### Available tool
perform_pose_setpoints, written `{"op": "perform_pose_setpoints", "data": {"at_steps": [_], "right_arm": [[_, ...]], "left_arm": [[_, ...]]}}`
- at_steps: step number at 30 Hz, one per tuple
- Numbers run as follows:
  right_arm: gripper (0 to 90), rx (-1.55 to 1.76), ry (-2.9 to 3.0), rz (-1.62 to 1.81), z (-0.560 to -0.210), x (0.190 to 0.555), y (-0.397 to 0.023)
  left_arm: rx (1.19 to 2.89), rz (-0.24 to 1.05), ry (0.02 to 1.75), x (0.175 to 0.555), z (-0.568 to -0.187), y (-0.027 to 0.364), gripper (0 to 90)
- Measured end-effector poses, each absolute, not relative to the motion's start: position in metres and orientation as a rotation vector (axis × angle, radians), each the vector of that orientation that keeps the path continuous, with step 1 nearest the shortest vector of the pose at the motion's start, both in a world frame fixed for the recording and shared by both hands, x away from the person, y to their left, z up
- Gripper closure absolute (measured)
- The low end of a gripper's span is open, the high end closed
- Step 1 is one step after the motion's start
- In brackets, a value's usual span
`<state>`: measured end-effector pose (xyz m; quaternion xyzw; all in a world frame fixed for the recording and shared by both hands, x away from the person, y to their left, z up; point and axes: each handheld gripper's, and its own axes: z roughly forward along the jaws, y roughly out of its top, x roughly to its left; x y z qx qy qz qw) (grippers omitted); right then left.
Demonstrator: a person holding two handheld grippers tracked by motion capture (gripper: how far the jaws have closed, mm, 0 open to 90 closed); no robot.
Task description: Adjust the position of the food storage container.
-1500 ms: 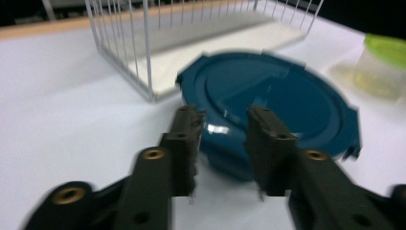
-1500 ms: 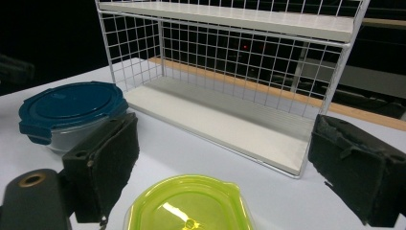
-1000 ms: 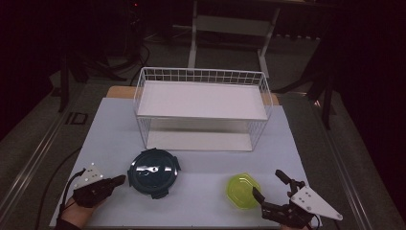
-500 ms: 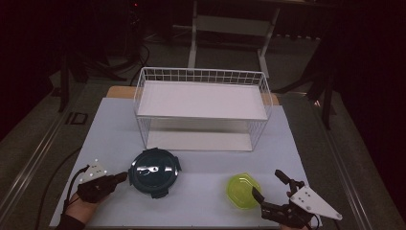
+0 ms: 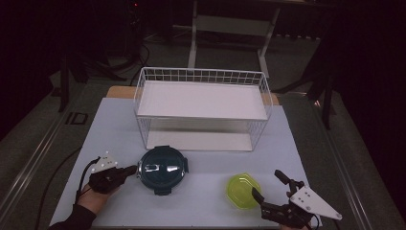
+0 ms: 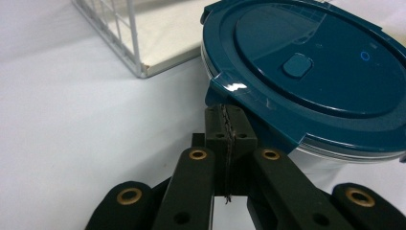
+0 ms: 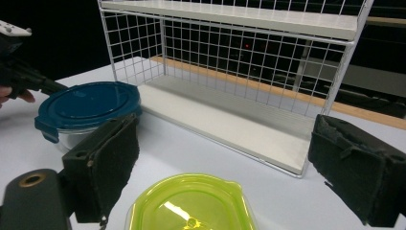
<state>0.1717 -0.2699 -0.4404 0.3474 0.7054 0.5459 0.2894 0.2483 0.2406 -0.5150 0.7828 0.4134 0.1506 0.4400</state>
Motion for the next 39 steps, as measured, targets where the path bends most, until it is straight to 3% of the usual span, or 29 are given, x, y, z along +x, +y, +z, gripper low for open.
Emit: {"op": "perform_pose_setpoints", "data": {"at_steps": [39], "right_arm": [[9.9,0.912,1.896,1.452,-0.441,0.171,-0.268]], "left_arm": [[1.979,0.327,0.996,0.257,-0.510,0.196,88.8]]}}
